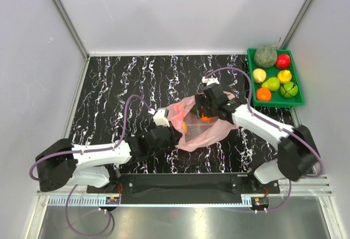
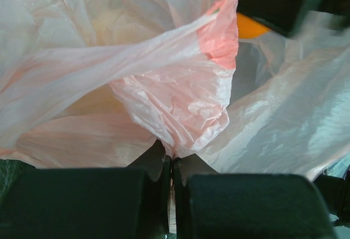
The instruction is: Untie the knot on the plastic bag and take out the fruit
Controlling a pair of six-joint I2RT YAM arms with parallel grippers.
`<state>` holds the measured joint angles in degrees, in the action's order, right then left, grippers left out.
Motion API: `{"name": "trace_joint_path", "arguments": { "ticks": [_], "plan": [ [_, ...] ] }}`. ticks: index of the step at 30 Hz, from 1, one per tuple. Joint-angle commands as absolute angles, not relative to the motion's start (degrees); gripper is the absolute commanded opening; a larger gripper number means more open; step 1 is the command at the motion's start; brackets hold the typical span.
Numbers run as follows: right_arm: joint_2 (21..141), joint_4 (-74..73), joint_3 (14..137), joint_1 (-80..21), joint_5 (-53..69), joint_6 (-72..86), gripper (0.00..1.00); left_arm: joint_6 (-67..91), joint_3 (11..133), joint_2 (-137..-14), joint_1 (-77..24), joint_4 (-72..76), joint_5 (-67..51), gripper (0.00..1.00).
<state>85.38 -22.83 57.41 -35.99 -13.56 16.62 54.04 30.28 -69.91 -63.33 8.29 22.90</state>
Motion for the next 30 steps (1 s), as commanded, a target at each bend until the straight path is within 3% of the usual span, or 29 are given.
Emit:
{"name": "trace_joint_path", "arguments": {
  "ticks": [1, 5, 9, 15, 19, 23, 26, 30],
  "plan": [
    [76.13, -23.29, 57.39, -36.12, 5.95, 15.38, 0.12, 53.53, 33.39, -69.00, -63.46, 10.11, 24.69, 0.00],
    [72.69, -25.83, 58.18, -36.12, 18.43, 13.19, 0.12, 52.47, 34.80, -68.47, -63.46, 8.62, 25.75, 0.00],
    [71.02, -24.62, 58.36, -36.04, 30.21, 11.78, 0.03, 51.86, 35.95, -67.94, -63.46, 7.47, 26.80, 0.00],
    [65.22, -25.83, 61.87, -36.12, 34.55, 12.48, 0.00, 52.21, 35.60, -66.97, -63.37, 5.71, 28.12, 0.00],
    [59.86, -24.97, 65.99, -35.95, 23.06, 13.88, 0.00, 53.08, 34.28, -66.80, -63.37, 5.19, 27.95, 0.00],
    [60.36, -25.13, 69.95, -35.34, -8.24, 14.59, 0.00, 54.14, 32.96, -66.45, -63.37, 5.01, 27.33, 0.00],
    [67.13, -28.39, 75.75, -29.29, -21.22, 16.78, 0.00, 54.49, 32.70, -66.62, -63.46, 4.83, 27.07, 0.00],
    [76.09, -28.12, 80.41, -14.27, -26.01, 23.28, 0.00, 54.58, 32.96, -66.89, -63.46, 4.57, 26.11, 0.00]
  ]
}}
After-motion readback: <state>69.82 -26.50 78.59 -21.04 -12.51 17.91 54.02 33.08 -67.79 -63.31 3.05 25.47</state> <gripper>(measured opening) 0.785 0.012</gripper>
